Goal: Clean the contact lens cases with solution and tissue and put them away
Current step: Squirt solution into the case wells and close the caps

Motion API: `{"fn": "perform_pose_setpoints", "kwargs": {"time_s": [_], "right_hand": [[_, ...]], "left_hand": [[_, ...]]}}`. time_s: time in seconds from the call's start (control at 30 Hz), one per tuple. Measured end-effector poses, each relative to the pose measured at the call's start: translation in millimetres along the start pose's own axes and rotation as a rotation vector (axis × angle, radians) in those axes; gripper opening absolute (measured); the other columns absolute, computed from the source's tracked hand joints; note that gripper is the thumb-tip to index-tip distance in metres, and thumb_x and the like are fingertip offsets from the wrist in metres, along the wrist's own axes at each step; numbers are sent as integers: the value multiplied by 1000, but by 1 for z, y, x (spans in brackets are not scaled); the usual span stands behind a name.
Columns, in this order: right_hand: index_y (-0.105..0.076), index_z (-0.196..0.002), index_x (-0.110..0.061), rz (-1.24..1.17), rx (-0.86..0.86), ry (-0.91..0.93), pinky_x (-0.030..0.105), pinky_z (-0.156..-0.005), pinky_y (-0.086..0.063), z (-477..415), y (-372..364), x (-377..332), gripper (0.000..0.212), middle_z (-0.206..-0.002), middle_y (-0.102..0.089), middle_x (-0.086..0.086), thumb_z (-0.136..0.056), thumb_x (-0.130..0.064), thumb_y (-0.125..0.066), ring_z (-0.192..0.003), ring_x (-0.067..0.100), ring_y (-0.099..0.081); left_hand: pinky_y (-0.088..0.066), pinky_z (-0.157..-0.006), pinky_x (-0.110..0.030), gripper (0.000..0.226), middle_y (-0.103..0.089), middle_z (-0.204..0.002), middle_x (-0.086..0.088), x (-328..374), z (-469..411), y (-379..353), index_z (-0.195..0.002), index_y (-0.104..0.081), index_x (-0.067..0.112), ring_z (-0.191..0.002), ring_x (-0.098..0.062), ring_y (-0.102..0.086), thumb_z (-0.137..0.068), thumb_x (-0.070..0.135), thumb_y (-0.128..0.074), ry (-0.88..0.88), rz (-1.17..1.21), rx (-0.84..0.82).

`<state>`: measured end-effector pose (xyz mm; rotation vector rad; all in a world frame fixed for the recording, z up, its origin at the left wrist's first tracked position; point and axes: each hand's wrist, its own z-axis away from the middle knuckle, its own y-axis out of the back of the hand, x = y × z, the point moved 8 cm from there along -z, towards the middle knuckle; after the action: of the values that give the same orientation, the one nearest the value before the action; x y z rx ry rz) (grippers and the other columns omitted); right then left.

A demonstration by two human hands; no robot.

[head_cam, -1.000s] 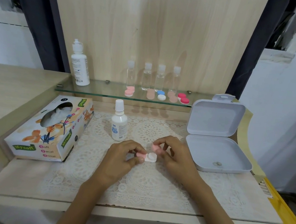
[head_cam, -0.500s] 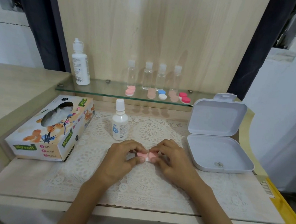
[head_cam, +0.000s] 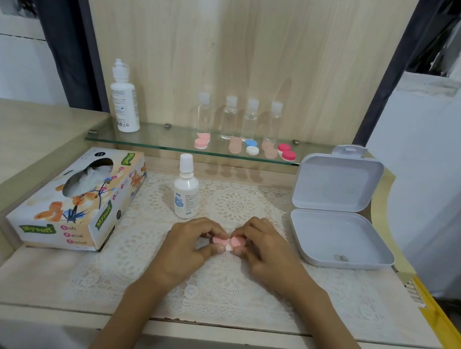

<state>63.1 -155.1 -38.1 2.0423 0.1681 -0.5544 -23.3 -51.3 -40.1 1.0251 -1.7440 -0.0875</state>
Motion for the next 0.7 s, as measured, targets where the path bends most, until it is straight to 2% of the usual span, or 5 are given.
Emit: {"fn": "perform_pose_setpoints", "kwargs": {"time_s": [0.37, 0.5, 0.57, 0.63, 0.7], "right_hand": [[-67, -102, -12, -33, 14, -4, 7, -76, -32, -2, -1, 4, 22, -85, -42, -21, -84, -23, -62, -84, -5, -39], [-69, -102, -8, -57, 6, 23, 4, -73, -33, -1, -2, 0, 26, -85, -49, -9, -79, -1, -60, -83, -10, -43], [-69, -104, -9, -81, -9, 29, 9, -72, -37, -1, -3, 0, 34, -87, -55, -4, -77, 5, -55, -85, -5, -47], [-69, -107, -13, -101, -20, 24, 16, -75, -41, 1, -4, 0, 38, -93, -60, -3, -77, 2, -51, -89, 3, -51], [-66, -112, -16, -124, 4, -11, 12, -78, -38, 2, -2, 2, 34, -98, -62, -6, -80, -9, -58, -92, 4, -51]], "left_hand": [[-49, -82, -19, 24, -69, -88, 13, 0, 1, 1, -88, -72, 21, -87, -5, -64, -70, 7, -79, 17, -4, 4], [-49, -82, -19, 24, -69, -89, 13, 1, 1, 2, -88, -73, 19, -87, -4, -63, -70, 5, -79, 17, -1, 4], [-50, -82, -20, 22, -69, -88, 13, 1, 1, 2, -88, -73, 17, -87, -4, -64, -70, 5, -79, 16, 5, 2], [-50, -82, -21, 22, -69, -88, 12, 1, 1, 2, -88, -73, 17, -87, -6, -64, -70, 6, -79, 20, 9, 0], [-51, -83, -22, 23, -70, -89, 12, 1, 1, 2, -89, -73, 18, -88, -7, -65, -70, 6, -79, 22, 19, 1]]}}
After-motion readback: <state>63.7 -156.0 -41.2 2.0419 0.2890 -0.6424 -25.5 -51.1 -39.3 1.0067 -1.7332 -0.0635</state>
